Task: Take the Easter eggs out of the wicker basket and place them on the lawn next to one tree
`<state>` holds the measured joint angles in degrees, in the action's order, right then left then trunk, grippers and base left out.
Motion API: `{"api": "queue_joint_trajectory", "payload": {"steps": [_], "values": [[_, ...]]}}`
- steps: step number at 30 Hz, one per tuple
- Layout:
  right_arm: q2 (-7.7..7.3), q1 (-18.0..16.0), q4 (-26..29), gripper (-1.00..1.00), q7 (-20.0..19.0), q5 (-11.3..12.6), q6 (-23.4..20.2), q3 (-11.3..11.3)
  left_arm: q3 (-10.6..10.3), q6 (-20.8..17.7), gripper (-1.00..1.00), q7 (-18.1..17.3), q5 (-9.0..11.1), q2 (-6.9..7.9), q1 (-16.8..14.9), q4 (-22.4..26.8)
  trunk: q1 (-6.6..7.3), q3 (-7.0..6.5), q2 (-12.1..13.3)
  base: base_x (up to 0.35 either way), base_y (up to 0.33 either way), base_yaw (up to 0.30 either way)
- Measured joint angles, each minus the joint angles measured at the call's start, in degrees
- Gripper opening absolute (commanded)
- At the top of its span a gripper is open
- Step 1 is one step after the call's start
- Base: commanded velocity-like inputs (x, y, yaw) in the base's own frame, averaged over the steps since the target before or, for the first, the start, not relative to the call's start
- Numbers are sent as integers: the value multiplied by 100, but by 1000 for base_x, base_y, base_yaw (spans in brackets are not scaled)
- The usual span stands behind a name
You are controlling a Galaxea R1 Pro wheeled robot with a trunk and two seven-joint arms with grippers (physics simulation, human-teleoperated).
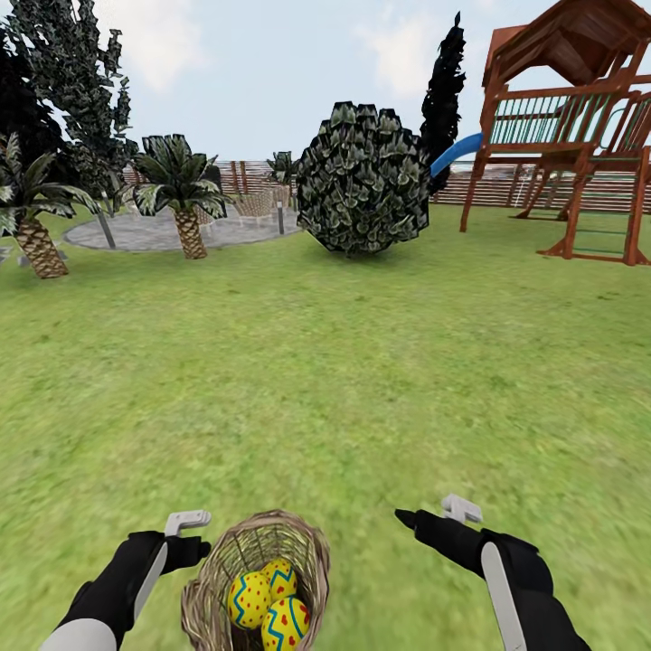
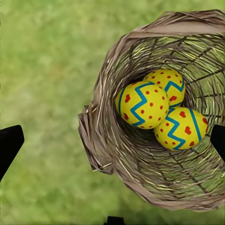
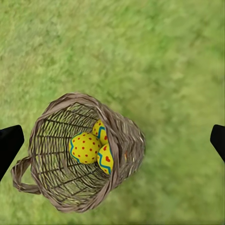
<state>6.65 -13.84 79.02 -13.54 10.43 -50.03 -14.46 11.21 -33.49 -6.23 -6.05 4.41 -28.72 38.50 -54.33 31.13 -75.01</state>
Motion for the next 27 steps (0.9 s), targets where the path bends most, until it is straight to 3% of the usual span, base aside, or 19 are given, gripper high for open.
{"api": "queue_joint_trajectory", "payload": {"steps": [16, 22, 27], "values": [[23, 0, -1, 100, 11, -26, 20, 61, 25, -1, 100, 15, 0, 38, -7, 0, -352, 287, -642, 0, 0, 0], [56, 0, 10, 100, 29, -42, 31, 90, 409, -1, 100, 19, -5, 49, -18, 0, -483, 395, -883, 0, 0, 0], [59, 1, 29, 100, 16, -47, 30, 96, 486, 6, 100, 59, -17, 50, -135, -6, -593, 485, -1083, 0, 0, 0]]}}
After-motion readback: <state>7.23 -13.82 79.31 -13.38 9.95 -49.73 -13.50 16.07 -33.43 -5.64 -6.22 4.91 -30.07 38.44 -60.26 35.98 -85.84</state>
